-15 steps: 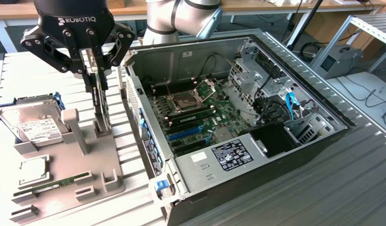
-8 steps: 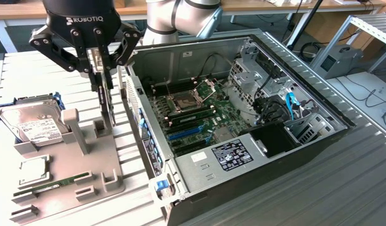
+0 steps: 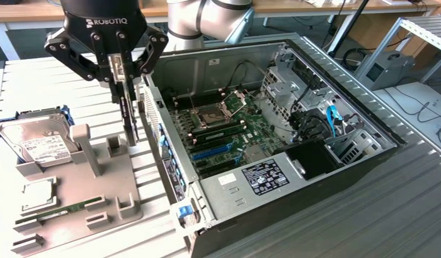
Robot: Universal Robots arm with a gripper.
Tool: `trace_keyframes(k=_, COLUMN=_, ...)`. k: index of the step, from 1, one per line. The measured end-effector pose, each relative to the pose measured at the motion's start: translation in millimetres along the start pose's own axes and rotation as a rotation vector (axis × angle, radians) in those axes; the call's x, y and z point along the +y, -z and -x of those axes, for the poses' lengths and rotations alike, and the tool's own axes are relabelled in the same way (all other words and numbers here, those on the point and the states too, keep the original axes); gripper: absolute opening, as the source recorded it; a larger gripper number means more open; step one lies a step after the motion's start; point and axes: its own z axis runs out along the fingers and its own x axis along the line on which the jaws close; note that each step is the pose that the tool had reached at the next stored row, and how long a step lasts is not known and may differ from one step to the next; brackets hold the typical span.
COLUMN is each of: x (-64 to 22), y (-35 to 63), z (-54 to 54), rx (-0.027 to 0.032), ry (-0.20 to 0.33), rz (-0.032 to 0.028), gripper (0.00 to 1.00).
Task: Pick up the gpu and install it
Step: 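Pick up the gpu and move the gpu toward the slot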
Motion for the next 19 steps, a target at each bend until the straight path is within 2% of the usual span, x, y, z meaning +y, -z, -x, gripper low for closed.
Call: trace_keyframes(k=19, x=1.1, y=-0.9, z=15.3, rx=-0.0006, ry=0.0, rz=-0.0075, gripper=0.26)
